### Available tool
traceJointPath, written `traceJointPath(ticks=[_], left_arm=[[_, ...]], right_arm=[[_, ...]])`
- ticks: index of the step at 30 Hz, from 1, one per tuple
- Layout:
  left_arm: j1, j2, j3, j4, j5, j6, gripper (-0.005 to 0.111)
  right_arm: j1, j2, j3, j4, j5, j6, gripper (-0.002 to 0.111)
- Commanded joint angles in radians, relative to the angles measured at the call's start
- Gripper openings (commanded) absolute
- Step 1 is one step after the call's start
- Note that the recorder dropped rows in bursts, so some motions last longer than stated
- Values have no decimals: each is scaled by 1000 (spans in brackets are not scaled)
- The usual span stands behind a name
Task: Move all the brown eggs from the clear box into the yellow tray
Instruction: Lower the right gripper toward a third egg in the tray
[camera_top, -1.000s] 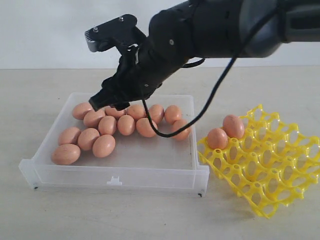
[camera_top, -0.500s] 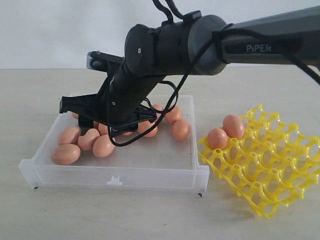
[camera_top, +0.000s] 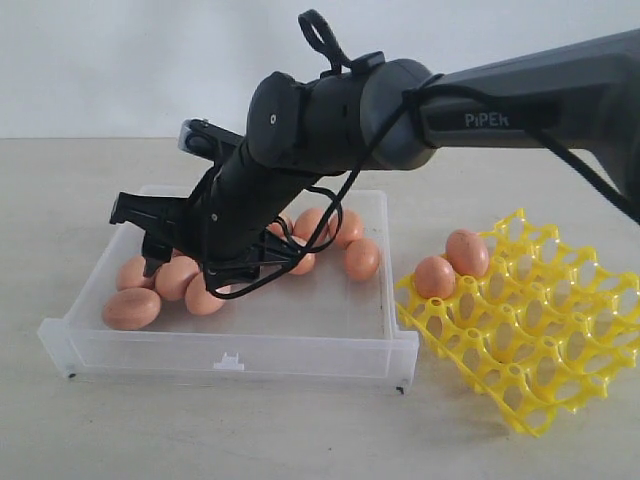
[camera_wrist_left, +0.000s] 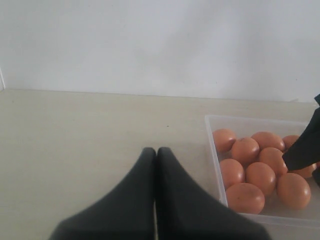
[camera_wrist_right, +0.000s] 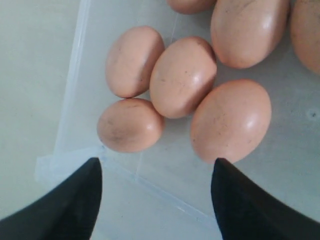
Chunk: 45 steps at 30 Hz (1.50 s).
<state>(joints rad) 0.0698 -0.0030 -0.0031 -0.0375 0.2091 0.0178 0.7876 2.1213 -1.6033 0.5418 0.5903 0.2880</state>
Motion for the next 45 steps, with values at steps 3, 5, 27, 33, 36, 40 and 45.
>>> traceJointPath(ticks=[3,5,27,33,36,40,45], left_arm=[[1,3,3,2,-6,2,-4],[1,3,3,2,-6,2,-4],[1,3,3,2,-6,2,-4],[1,3,3,2,-6,2,-4],[1,3,3,2,-6,2,-4],[1,3,3,2,-6,2,-4],[1,3,3,2,-6,2,-4]], right_arm=[[-18,-3,-2,0,-52,1,61],[-23,-1,-2,-5,-56,1,61],[-25,54,-2,-16,-48,3,74],[-29,80,-2,-27,-52,17,74],[-30,86,-2,-41,-54,20,74],[-41,86,-2,-81,-70,21,73],[-48,86,-2,-76,-65,24,64]])
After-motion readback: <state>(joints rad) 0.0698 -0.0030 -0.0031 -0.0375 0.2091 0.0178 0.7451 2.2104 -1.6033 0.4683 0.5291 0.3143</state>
